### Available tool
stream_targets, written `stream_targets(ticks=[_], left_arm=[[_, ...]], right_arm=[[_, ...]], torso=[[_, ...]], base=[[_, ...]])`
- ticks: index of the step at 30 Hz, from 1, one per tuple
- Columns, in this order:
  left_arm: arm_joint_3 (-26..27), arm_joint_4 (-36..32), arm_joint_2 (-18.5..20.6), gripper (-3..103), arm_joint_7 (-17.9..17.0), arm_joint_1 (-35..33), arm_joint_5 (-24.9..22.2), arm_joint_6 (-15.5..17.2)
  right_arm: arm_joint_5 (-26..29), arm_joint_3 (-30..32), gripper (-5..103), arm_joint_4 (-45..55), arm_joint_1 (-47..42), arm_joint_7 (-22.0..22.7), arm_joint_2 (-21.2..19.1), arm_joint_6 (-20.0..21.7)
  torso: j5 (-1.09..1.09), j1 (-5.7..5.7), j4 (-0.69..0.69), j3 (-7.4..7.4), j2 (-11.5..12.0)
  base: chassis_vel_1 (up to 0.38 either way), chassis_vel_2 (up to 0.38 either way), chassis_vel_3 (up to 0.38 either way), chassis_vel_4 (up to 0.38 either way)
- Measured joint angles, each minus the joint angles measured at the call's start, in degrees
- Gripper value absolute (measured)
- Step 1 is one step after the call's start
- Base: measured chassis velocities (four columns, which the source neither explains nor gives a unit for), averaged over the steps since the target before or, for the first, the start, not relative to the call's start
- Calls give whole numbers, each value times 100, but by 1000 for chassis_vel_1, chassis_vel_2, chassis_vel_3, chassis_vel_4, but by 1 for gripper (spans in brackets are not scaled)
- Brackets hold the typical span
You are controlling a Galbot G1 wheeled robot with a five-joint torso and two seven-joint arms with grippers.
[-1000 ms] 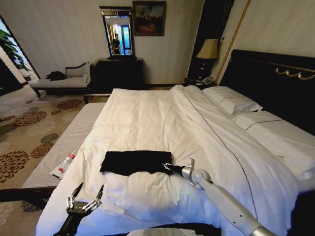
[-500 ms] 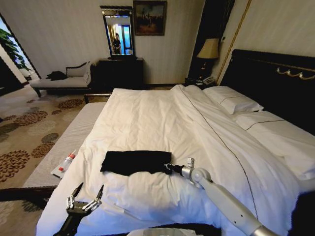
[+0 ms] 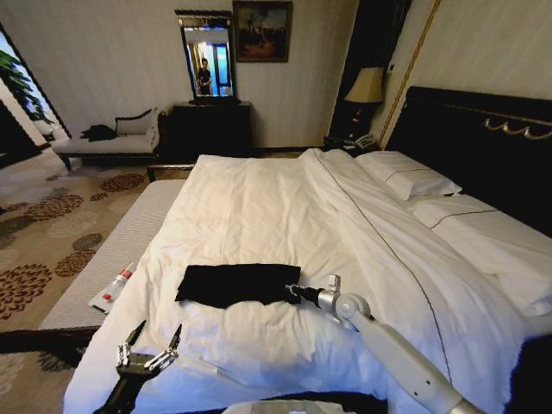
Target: Fold the clothes on the bed.
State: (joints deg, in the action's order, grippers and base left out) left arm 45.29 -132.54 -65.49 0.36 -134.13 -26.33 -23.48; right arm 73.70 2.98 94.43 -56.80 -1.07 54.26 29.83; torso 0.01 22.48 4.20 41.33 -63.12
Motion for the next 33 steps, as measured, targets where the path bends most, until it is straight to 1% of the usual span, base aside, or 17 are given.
stream_targets(ticks=[7,11,12,19,21,22,26,33], left_arm=[[0,0,0,100,0,0,0,0],[0,0,0,100,0,0,0,0],[0,0,0,100,0,0,0,0],[0,0,0,100,0,0,0,0],[0,0,0,100,0,0,0,0],[0,0,0,100,0,0,0,0],[0,0,0,100,0,0,0,0],[0,0,0,100,0,0,0,0]], right_arm=[[106,255,4,248,-120,21,-236,33],[161,489,4,405,-225,44,-437,38],[161,489,4,405,-225,44,-437,38],[165,727,4,454,-351,38,-763,32],[112,789,4,378,-384,-9,-924,8],[112,789,4,378,-384,-9,-924,8],[-298,820,4,99,-425,-155,-1159,-104],[-530,831,4,-127,-450,-230,-1311,-179]], torso=[[0,0,0,0,0],[0,0,0,0,0],[0,0,0,0,0],[0,0,1,0,0],[-1,0,1,0,-1],[-1,0,1,0,-1],[0,0,1,-1,0],[0,0,1,0,0]], base=[[0,0,0,0],[0,0,0,0],[0,0,0,0],[0,0,0,0],[0,0,0,0],[0,0,0,0],[0,0,0,0],[0,0,0,0]])
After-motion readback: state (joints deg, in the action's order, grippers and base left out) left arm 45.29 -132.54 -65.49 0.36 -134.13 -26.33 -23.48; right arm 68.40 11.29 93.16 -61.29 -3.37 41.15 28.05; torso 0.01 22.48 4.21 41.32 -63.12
